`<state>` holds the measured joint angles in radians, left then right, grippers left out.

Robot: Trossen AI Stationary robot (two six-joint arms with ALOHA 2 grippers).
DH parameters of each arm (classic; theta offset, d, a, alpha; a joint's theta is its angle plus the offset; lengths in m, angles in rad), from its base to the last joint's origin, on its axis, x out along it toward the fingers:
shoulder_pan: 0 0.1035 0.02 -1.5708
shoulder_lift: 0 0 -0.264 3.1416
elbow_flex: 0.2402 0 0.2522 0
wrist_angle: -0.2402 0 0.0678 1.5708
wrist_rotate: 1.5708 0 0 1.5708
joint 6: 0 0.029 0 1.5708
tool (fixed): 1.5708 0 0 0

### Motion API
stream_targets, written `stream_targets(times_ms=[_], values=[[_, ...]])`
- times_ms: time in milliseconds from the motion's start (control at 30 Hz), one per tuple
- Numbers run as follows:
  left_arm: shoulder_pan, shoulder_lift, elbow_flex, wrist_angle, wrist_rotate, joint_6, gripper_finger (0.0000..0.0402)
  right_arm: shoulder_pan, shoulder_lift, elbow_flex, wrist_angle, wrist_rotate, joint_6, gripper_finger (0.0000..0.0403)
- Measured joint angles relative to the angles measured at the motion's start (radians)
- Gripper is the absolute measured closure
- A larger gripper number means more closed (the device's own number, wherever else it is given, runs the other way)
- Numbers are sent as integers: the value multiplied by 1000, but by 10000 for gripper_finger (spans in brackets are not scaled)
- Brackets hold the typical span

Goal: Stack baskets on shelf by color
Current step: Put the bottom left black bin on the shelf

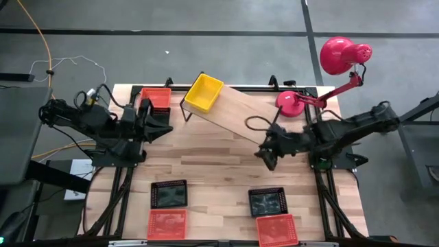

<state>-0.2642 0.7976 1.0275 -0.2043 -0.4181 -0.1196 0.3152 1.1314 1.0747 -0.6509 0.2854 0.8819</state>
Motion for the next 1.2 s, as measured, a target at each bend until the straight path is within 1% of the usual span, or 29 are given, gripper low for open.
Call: stream_targets(times_ms=[100, 167, 233, 333, 467, 533, 600, 700, 800, 933, 1067, 1200], values=[[0, 21, -2, -46, -46, -25, 401, 32, -48, -81, 183, 2, 4, 204], [0, 43, -2, -54, -49, -28, 401, 41, -60, -113, 263, 2, -14, 204], [0, 60, -18, -31, -31, -30, 401, 42, -59, -122, 315, 2, -49, 204], [1, 74, -89, 85, 14, -36, 401, 39, -55, -123, 381, 2, -111, 204], [11, 78, -212, 292, 55, -67, 401, 28, -52, -123, 443, 2, -187, 204], [16, 74, -256, 354, 59, -91, 401, 22, -52, -123, 451, 2, -208, 204], [16, 72, -271, 378, 57, -107, 401, 18, -52, -123, 454, 3, -210, 204], [16, 72, -272, 381, 32, -113, 401, 18, -52, -123, 455, 3, -217, 204], [16, 72, -272, 372, -7, -113, 398, 18, -52, -123, 455, 10, -259, 204], [16, 72, -272, 332, -30, -83, 384, 18, -52, -123, 455, 11, -262, 204], [16, 72, -270, 288, -33, -78, 353, 19, -52, -123, 455, 10, -262, 204], [16, 72, -225, 181, -35, -71, 304, 18, -52, -123, 454, 10, -256, 204]])
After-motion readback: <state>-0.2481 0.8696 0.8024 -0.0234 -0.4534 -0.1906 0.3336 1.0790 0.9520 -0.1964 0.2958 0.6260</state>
